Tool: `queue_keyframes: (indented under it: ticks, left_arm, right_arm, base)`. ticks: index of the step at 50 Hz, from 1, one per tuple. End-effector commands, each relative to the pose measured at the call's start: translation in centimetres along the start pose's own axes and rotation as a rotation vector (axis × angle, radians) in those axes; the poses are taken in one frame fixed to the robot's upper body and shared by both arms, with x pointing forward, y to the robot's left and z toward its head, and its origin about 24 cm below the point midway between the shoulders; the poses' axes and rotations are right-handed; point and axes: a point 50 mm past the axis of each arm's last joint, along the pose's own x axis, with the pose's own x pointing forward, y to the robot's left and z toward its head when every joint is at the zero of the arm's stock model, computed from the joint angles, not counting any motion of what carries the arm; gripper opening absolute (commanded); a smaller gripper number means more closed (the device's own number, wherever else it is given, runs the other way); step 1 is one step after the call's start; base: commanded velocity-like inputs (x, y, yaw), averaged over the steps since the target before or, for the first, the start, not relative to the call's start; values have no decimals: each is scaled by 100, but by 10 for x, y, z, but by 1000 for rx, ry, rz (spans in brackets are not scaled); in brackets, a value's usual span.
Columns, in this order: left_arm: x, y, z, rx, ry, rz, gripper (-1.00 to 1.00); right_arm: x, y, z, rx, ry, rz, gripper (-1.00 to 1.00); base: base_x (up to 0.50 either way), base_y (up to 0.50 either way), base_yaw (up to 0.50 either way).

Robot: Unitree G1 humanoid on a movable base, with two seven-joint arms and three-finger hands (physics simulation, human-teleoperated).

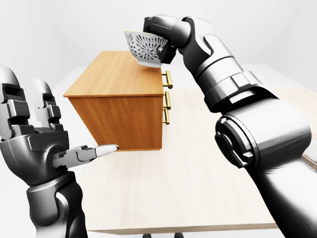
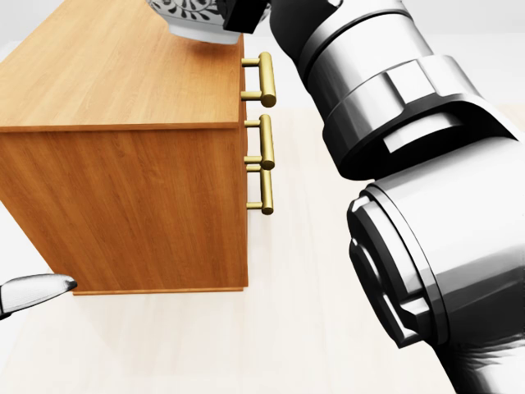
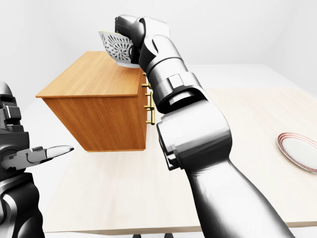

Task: Put the bowl on top of the cabinet.

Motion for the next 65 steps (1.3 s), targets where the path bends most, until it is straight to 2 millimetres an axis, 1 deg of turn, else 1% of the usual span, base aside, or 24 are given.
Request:
queue_keyframes:
  ticks: [1, 8, 9, 15, 16, 19, 20, 29, 30, 35, 36, 37, 38, 39, 40, 41, 42, 43, 51, 54, 57, 59, 65]
  left_arm:
    - [0, -1, 0, -2, 2, 0, 100]
    - [0, 0, 0, -1, 2, 0, 100]
    - [0, 0, 0, -1, 3, 1, 100]
    - [0, 0, 0, -1, 3, 1, 100]
    - [0, 1, -1, -1, 4, 2, 100]
    - [0, 1, -1, -1, 5, 2, 100]
    - [0, 1, -1, -2, 4, 3, 100]
    - [0, 1, 1, -5, -4, 3, 100]
    - [0, 1, 1, -5, -5, 4, 100]
    - [-1, 0, 0, -4, 1, 2, 100]
    - [-1, 0, 0, -4, 1, 2, 100]
    - [0, 1, 0, -4, 3, 2, 100]
    - [0, 1, 0, -4, 2, 2, 100]
    - [-1, 1, 0, -4, 3, 2, 100]
    - [-1, 1, 0, -4, 2, 2, 100]
    - [-1, 1, 0, -4, 1, 2, 100]
    - [-1, 1, 0, -4, 2, 2, 100]
    - [-1, 1, 0, -4, 3, 2, 100]
    - [-2, 0, -1, -5, 9, -1, 100]
    - [-2, -1, -2, -5, 17, -3, 100]
    - [-3, -2, -3, -5, 19, -7, 100]
    - [-3, -2, -1, -6, 14, -8, 100]
    - [-3, -2, -1, -6, 14, -8, 100]
  right_arm:
    - [3, 10, 1, 26, -16, 20, -100]
    - [4, 12, 1, 26, -15, 22, -100]
    - [5, 15, 2, 25, -17, 27, -100]
    - [5, 15, 2, 25, -18, 28, -100]
    - [6, 19, 2, 25, -17, 35, -100]
    - [6, 19, 2, 25, -18, 36, -100]
    - [7, 23, 2, 30, -18, 40, -100]
    - [7, 25, 4, 25, -23, 44, -100]
    - [8, 28, 3, 23, -21, 50, -100]
    - [8, 30, 2, 23, -17, 52, -98]
    - [8, 30, 2, 22, -17, 54, -78]
    - [8, 30, 1, 19, -15, 54, -46]
    - [8, 30, 2, 22, -16, 52, -25]
    - [9, 30, 1, 21, -16, 52, 0]
    - [9, 30, 1, 21, -16, 52, 33]
    - [9, 30, 2, 22, -16, 52, 51]
    - [9, 31, 1, 20, -15, 52, 94]
    - [9, 32, 1, 20, -14, 52, 100]
    - [9, 31, 3, 25, -21, 46, 100]
    - [7, 22, 10, 34, -43, 15, 100]
    - [0, 2, 30, 42, -108, -52, 100]
    - [-3, -6, 40, 38, -139, -77, 100]
    - [-4, -7, 40, 38, -141, -79, 100]
  base:
    - [0, 0, 0]
    - [0, 0, 0]
    - [0, 0, 0]
    - [0, 0, 0]
    - [0, 0, 0]
    - [0, 0, 0]
    - [0, 0, 0]
    - [0, 0, 0]
    - [0, 0, 0]
    - [0, 0, 0]
    - [0, 0, 0]
    - [0, 0, 0]
    - [0, 0, 0]
    - [0, 0, 0]
    - [0, 0, 0]
    - [0, 0, 0]
    - [0, 0, 0]
    - [0, 0, 0]
    - [0, 0, 0]
    - [0, 0, 0]
    - [0, 0, 0]
    - [0, 0, 0]
    - [0, 0, 0]
